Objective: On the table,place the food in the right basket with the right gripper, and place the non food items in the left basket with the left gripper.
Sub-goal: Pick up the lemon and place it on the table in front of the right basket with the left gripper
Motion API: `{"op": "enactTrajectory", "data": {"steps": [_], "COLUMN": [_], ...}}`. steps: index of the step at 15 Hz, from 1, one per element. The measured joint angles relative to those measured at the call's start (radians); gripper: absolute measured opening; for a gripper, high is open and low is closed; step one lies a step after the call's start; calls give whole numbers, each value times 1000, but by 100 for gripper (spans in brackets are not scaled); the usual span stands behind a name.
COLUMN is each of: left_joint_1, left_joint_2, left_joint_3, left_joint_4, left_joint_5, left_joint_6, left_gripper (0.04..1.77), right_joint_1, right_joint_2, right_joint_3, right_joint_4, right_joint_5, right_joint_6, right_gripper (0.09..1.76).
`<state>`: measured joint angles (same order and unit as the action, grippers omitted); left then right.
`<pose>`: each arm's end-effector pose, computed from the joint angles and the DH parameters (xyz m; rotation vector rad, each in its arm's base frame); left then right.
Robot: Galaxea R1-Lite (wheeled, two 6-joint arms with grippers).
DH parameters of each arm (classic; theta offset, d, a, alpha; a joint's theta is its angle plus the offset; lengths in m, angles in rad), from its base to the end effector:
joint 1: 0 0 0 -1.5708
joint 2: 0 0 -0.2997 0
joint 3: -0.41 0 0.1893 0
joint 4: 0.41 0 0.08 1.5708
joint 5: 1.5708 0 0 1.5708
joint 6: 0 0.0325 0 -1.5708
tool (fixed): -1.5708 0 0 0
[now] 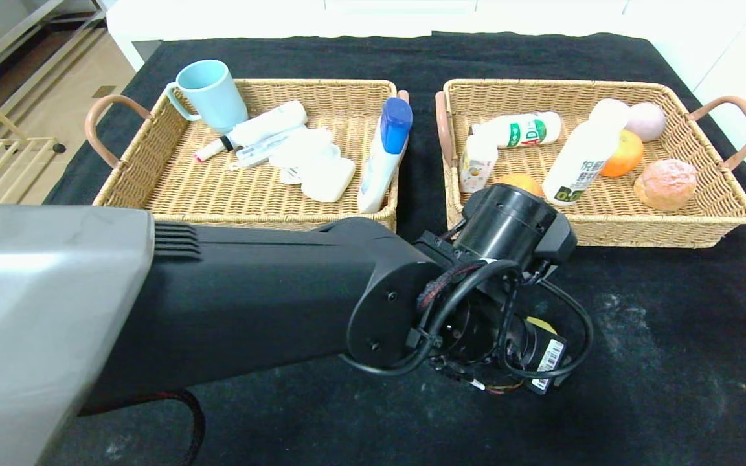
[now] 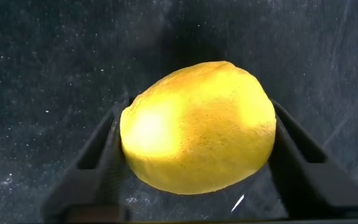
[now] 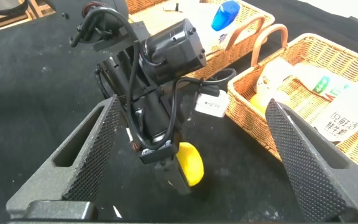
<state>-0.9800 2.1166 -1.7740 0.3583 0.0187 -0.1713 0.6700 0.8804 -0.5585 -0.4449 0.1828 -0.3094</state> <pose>0.2403 -0.3571 0.1964 0.1954 0.7124 -0.8590 0.0816 0.0722 0.2615 -0.2594 -0.2536 0.8250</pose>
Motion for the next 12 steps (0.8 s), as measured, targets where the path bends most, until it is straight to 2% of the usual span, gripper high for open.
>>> {"op": "enactTrajectory", "data": {"steps": [5, 12], "left_joint_1": [-4, -6], "left_joint_2": [-3, -39], "left_joint_3": [0, 15], "left_joint_4": [1, 3], "left_joint_5": [1, 16], "left_joint_6": [1, 2], "left_gripper": [155, 165], "right_joint_1": [-5, -18], "right_joint_2": [-4, -11], "right_joint_3": [-2, -6], "right_joint_4": [0, 0], "right_joint_5": [0, 0], "right_joint_6": [1, -1], "right_gripper": [171, 171]}}
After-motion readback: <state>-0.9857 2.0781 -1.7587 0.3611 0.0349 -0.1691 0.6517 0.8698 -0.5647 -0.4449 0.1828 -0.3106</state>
